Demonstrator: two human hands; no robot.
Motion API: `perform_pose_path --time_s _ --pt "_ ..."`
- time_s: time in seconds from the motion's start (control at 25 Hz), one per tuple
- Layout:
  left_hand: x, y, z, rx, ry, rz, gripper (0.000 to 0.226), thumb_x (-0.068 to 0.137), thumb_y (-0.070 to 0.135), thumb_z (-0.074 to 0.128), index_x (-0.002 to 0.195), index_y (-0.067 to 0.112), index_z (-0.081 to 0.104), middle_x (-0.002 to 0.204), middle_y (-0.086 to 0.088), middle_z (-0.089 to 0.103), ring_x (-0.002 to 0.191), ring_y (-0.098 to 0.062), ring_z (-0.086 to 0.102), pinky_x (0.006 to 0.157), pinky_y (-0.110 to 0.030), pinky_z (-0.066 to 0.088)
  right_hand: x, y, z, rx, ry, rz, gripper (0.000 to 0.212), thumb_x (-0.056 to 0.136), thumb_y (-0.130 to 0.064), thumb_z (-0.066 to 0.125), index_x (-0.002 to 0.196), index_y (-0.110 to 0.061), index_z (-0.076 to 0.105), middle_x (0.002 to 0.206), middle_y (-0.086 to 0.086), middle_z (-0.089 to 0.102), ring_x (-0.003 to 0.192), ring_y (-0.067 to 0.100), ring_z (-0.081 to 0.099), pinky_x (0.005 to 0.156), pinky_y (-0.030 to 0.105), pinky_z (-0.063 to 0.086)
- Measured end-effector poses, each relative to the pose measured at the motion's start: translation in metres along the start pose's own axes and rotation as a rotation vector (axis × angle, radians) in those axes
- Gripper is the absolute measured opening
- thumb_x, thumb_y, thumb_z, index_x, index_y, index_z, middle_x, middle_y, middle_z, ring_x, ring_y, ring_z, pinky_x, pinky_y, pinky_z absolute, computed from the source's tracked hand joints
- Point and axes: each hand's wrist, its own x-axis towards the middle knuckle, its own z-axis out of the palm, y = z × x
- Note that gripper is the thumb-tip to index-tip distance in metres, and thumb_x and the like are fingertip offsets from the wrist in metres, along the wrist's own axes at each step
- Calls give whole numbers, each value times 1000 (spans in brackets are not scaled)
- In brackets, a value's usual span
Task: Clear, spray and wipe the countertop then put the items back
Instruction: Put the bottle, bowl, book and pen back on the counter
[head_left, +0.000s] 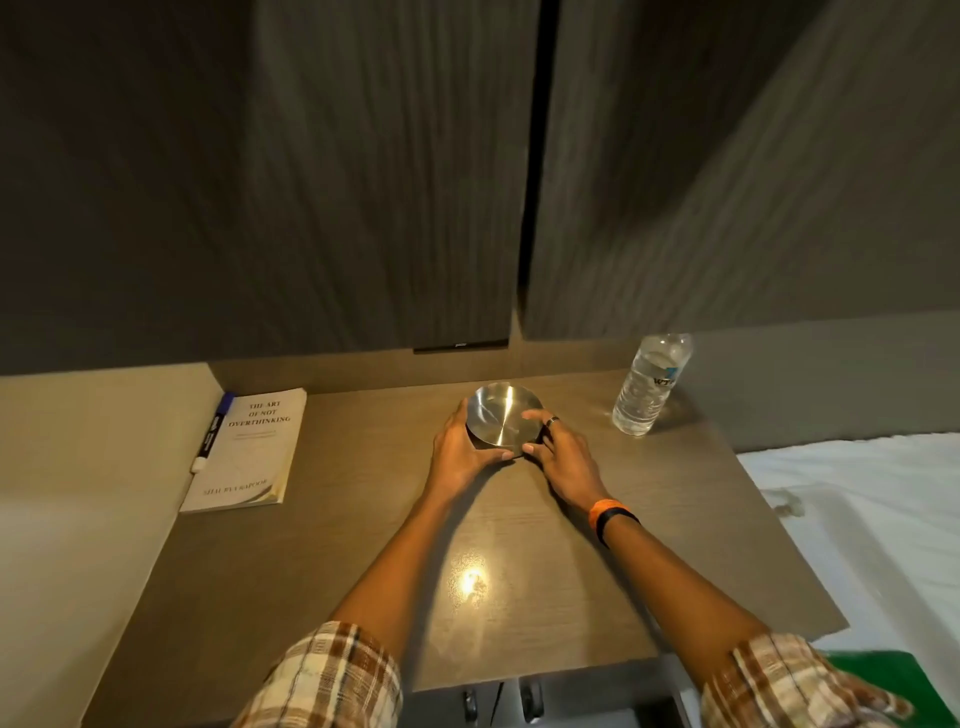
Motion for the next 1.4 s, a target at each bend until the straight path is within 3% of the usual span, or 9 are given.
perform_pose_path --time_s 0.2,0.32,0.4,0.56,0.64,0.84,0.96,1.16,1.4 --pt "-4 2 1 170 27 85 92 52 44 99 131 37 52 125 14 63 119 -7 60 100 -44 54 0 -4 0 -74 -3 -14 68 91 -26 69 148 -39 35 161 0 37 146 22 40 116 47 41" --pt "-20 3 -12 384 14 76 111 62 62 87 150 38 25 156 15 32 140 6 28 115 -29 31 -12 -11 12 -230 137 -101 71 89 -23 71 149 -32 35 168 -1 14 153 21 25 121 42 34" --pt "-31 1 -33 571 52 50 103 79 62 72 156 35 10 165 11 14 146 -3 17 115 -28 23 -17 -25 28 -286 235 -218 60 89 -23 68 144 -24 44 164 -1 22 149 21 32 118 36 37" --pt "-48 -2 -124 802 453 95 54 97 34 58 147 19 43 143 -8 50 130 -25 51 108 -39 45 -5 -93 99 -221 166 -489 39 92 -18 65 130 -16 58 148 5 45 137 21 43 115 34 40" --pt "-52 -3 -179 837 587 14 45 98 21 57 142 14 50 139 -12 53 128 -29 52 109 -40 43 2 -133 146 -204 60 -505 35 94 -24 62 129 -17 60 139 4 51 131 20 46 111 38 44" --pt "-37 2 -268 870 540 -263 44 102 19 48 146 13 43 155 -15 37 142 -33 36 117 -47 36 16 -205 236 -147 -248 -419 28 96 -19 60 123 -13 63 131 10 59 120 30 59 102 43 52" --pt "-25 -1 -277 989 483 -254 38 103 23 50 139 10 51 152 -17 40 138 -34 41 116 -43 38 17 -226 263 -167 -221 -464 21 88 -8 63 108 -8 70 114 20 69 104 41 66 89 54 56" --pt "-12 -7 -275 1138 455 -269 40 104 21 49 141 7 45 150 -19 41 137 -35 40 115 -42 36 20 -208 264 -314 -156 -248 21 90 -11 56 98 -3 74 103 22 73 95 41 68 83 45 56" --pt "-8 -7 -277 844 434 -220 39 97 11 61 136 7 58 142 -17 56 130 -31 54 103 -34 47 16 -207 269 -206 -217 -159 29 86 -1 51 98 -6 76 108 19 71 102 35 65 88 36 51"
